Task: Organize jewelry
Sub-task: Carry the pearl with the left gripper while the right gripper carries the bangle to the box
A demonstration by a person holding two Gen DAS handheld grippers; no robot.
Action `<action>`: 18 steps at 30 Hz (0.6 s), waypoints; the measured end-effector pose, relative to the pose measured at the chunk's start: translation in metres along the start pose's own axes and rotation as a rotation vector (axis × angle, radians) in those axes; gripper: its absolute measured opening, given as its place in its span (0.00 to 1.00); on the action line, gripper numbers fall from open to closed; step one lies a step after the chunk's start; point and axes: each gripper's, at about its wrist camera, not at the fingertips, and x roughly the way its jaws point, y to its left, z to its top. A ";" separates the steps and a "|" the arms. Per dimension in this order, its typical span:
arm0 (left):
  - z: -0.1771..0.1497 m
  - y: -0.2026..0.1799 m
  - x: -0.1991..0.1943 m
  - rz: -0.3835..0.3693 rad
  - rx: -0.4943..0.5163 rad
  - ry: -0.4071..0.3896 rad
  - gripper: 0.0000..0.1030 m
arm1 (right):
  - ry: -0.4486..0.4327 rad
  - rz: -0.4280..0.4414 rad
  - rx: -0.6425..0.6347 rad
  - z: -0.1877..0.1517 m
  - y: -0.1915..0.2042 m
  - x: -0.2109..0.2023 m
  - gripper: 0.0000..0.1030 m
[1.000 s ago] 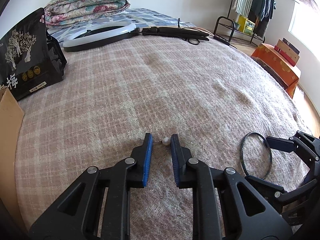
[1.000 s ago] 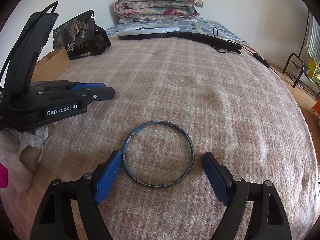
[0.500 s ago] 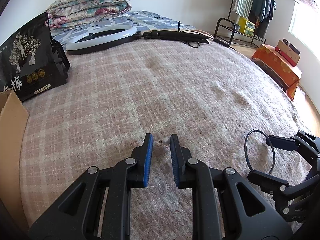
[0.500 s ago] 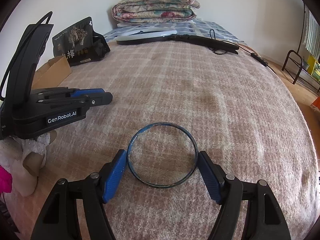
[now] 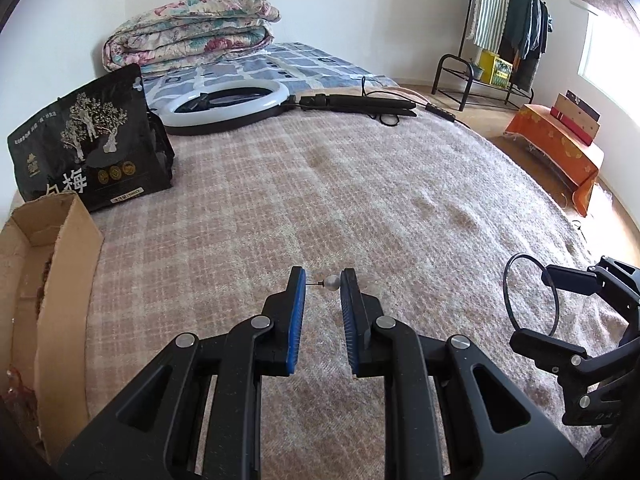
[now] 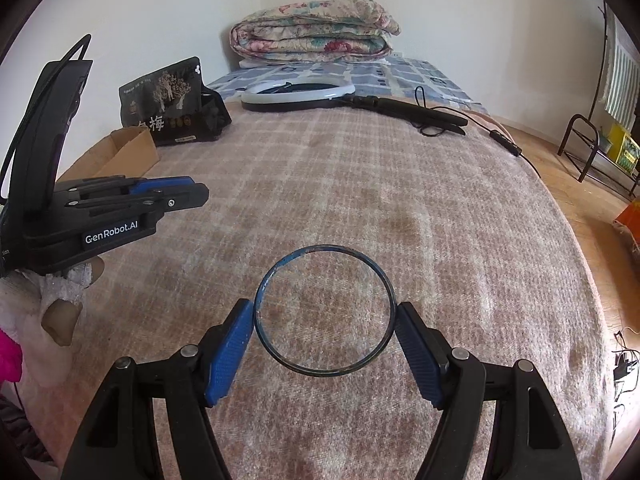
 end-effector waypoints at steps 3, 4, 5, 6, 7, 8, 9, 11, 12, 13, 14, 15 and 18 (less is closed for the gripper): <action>0.000 0.005 -0.016 0.011 -0.010 -0.017 0.16 | -0.012 0.001 -0.004 0.003 0.006 -0.011 0.72; -0.001 0.006 -0.022 0.014 -0.010 -0.021 0.16 | -0.016 0.001 -0.004 0.004 0.007 -0.014 0.72; -0.002 0.008 -0.027 0.018 -0.011 -0.025 0.16 | -0.019 0.003 -0.004 0.005 0.009 -0.018 0.72; -0.002 0.010 -0.034 0.023 -0.011 -0.031 0.16 | -0.021 0.004 -0.005 0.006 0.011 -0.021 0.72; -0.003 0.011 -0.039 0.028 -0.011 -0.035 0.16 | -0.024 0.005 -0.007 0.007 0.013 -0.025 0.72; -0.004 0.012 -0.045 0.032 -0.012 -0.039 0.16 | -0.028 0.006 -0.011 0.008 0.016 -0.029 0.72; -0.005 0.014 -0.051 0.037 -0.013 -0.044 0.16 | -0.032 0.005 -0.015 0.008 0.018 -0.033 0.72; -0.006 0.016 -0.062 0.044 -0.014 -0.052 0.16 | -0.041 0.007 -0.022 0.010 0.024 -0.041 0.72; -0.007 0.018 -0.069 0.048 -0.016 -0.057 0.16 | -0.046 0.008 -0.025 0.011 0.026 -0.044 0.72; -0.008 0.019 -0.074 0.050 -0.018 -0.061 0.16 | -0.052 0.010 -0.027 0.012 0.028 -0.048 0.72; -0.010 0.020 -0.079 0.053 -0.020 -0.064 0.16 | -0.056 0.011 -0.028 0.013 0.031 -0.051 0.72; -0.011 0.022 -0.084 0.057 -0.021 -0.068 0.16 | -0.060 0.014 -0.030 0.014 0.033 -0.054 0.72; -0.015 0.026 -0.099 0.066 -0.028 -0.081 0.16 | -0.070 0.021 -0.034 0.018 0.040 -0.063 0.72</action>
